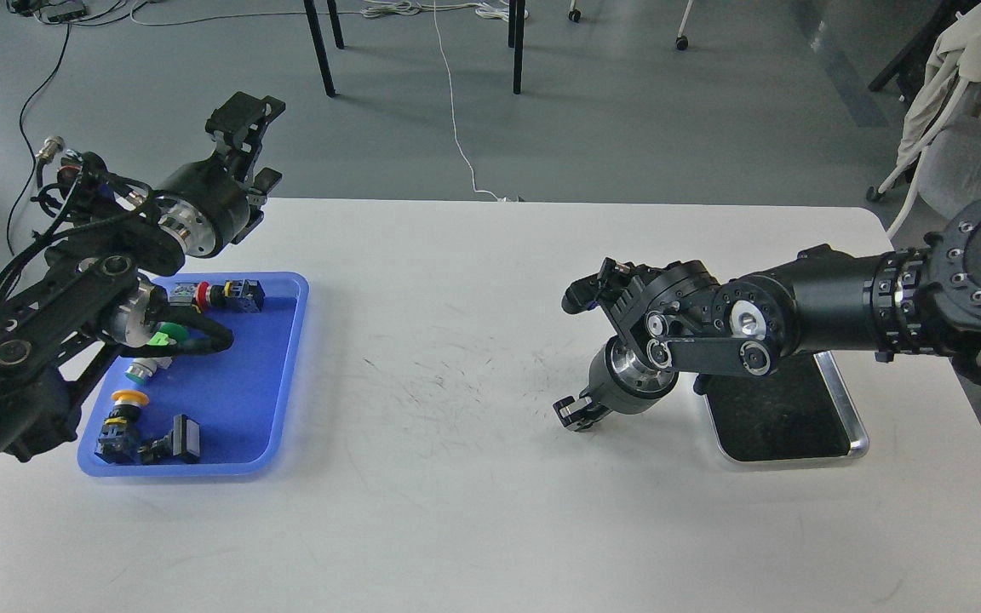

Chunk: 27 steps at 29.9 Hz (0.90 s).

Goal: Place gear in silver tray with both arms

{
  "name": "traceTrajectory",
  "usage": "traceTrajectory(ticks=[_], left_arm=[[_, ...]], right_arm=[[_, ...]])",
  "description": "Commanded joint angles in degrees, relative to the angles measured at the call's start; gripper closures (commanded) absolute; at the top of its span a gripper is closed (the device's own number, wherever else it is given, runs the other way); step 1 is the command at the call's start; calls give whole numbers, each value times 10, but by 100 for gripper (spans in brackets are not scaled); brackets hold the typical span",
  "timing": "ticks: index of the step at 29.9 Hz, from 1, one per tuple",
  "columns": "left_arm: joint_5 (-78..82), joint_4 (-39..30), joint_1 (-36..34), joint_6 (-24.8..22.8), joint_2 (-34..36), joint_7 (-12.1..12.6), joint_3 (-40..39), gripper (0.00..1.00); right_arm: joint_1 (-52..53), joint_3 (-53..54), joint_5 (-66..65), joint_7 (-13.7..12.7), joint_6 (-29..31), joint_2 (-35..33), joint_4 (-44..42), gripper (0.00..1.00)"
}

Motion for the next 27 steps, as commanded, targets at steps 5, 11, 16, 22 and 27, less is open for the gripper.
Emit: traceTrajectory(ticks=[5,11,16,22,27], left_arm=[[0,0,-2,0,1,0,1,2],[13,0,-3,1,-5,0,2,2],[19,2,-3,1,-19,0,4,2],[21,2,-4,3,-22,1,5,2],[22,2,-5,3,-21,0,6,2]], right_arm=[[43,91,1,3,0,-168,36,98],[31,105,-15,20,0,-313,45,98],[-47,123,-83,29,0,-378,40,98],[-125,159,-109,28,-27,-375,39,98],[-152,159,-113,28,-56,-359,39,98]])
